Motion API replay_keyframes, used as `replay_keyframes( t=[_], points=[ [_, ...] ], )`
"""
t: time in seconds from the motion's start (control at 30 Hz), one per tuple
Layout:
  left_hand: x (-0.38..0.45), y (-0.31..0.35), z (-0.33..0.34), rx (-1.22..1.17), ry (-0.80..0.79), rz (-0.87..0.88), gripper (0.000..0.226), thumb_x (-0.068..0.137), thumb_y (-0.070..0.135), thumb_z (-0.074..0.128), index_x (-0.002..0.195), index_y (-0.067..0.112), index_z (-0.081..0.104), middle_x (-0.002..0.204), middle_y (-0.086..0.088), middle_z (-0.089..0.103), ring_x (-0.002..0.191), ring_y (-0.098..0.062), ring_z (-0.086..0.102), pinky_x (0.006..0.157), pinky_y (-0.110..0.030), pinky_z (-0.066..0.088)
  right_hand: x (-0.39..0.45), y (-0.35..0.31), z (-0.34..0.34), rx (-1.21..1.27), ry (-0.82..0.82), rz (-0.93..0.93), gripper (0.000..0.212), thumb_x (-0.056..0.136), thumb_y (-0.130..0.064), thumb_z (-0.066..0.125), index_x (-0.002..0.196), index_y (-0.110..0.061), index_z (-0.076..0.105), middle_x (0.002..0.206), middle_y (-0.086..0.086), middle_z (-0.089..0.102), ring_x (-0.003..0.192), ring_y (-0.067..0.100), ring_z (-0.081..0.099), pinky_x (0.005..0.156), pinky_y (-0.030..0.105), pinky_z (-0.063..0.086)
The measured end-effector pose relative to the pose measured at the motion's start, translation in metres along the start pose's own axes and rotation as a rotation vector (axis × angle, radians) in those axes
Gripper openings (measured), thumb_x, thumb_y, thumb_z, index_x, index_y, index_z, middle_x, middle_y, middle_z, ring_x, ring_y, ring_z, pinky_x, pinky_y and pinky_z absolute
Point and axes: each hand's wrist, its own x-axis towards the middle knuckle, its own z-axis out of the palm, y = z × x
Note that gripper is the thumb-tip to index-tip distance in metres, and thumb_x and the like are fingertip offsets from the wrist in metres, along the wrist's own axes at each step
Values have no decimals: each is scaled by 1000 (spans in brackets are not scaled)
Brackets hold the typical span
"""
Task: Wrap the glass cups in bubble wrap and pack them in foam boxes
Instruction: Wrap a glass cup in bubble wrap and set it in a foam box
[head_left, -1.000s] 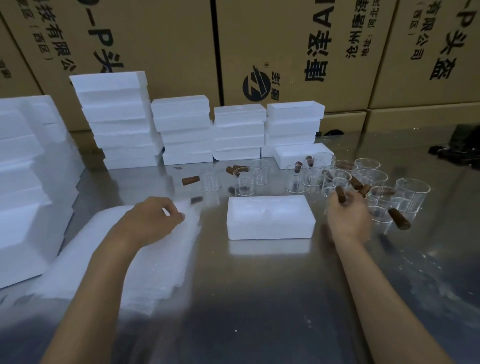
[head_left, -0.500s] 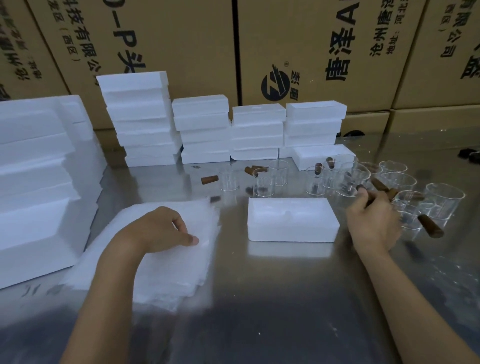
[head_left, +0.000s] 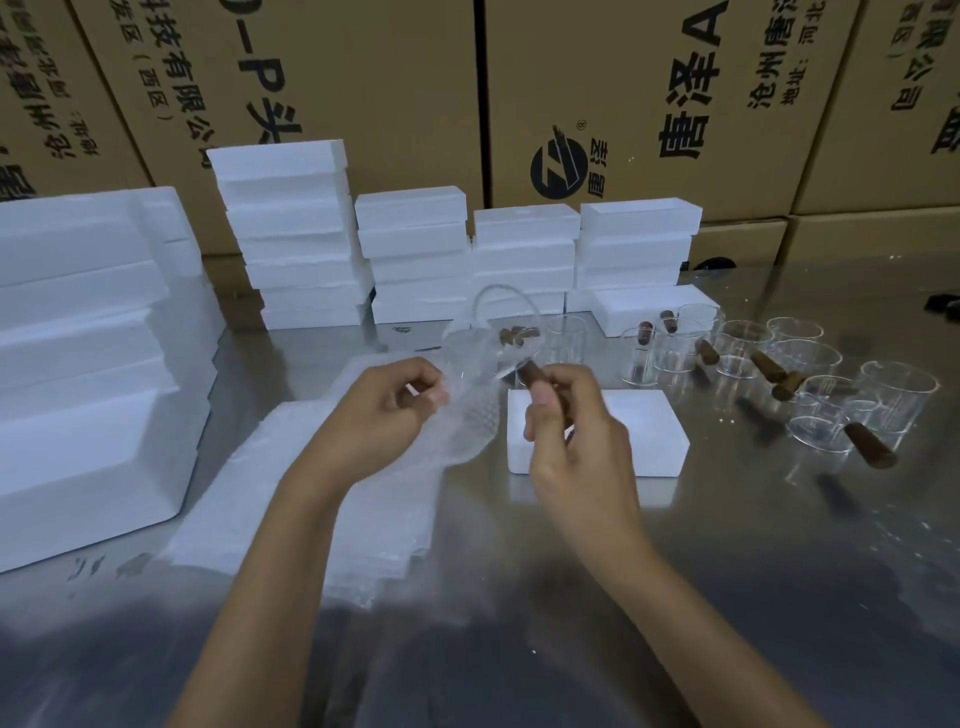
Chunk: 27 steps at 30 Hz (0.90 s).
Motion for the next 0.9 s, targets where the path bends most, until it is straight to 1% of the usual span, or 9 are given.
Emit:
replay_keyframes(
  t=[0.1,0.2,0.3,0.43,0.57,0.63,0.7,0.8,0.9],
  points=[
    [2,-2,6,6,9,-59,23,99,11,56,79,18,63,73,10,57,63,-12,46,59,-16,37,-4,9,-2,-202,-80,-96,27,99,-38,37,115,-25,54,83,-20,60,79,10,59,65,30,40],
    [5,1,8,-2,230,-88,22,100,15,52,82,24,60,84,3,62,70,-16,52,65,-25,42,-2,19,-5,-316,-92,-123,28,100,-36,37,118,-24,54,96,-11,67,91,16,61,70,36,44],
    [3,14,11,-144,397,-76,19,100,22,53,83,28,61,87,9,65,77,-12,57,66,-24,42,-1,24,-5,-391,-111,-160,28,100,-37,37,117,-24,54,103,-10,69,98,15,60,66,34,41],
    [-4,32,20,-298,212,-24,20,94,16,62,77,25,69,81,17,68,71,3,56,65,-13,40,-2,26,-3,-487,-127,-199,21,103,-36,42,109,-22,56,90,-4,67,86,21,61,59,34,34],
    [-10,39,31,-257,39,30,25,91,9,61,73,23,71,76,13,70,70,2,59,63,-7,40,3,27,-3,-368,-98,-49,20,102,-40,44,104,-26,58,79,-13,64,73,11,57,58,29,33],
    [-8,38,32,-303,83,17,27,93,7,54,74,20,68,72,7,69,66,-2,58,57,-8,40,8,29,-7,-284,-57,41,15,101,-39,48,97,-30,59,67,-19,57,66,2,53,57,21,32],
    [-4,34,31,-365,178,-56,24,97,10,47,80,16,63,71,3,68,67,-9,58,54,-15,43,11,30,-11,-231,-25,88,12,99,-38,52,90,-33,58,61,-21,56,69,-6,54,57,21,31],
    [1,25,31,-349,287,-140,24,99,16,43,81,19,58,68,8,61,63,-7,55,57,-19,45,14,28,-16,-191,-36,90,13,97,-38,54,86,-34,59,70,-32,58,69,-3,54,56,23,32],
    [1,23,32,-339,258,-118,22,99,13,47,85,20,62,62,17,56,57,-1,50,56,-13,43,13,28,-17,-174,-77,66,14,97,-38,55,87,-31,62,66,-27,57,65,0,53,56,24,34]
  ],
)
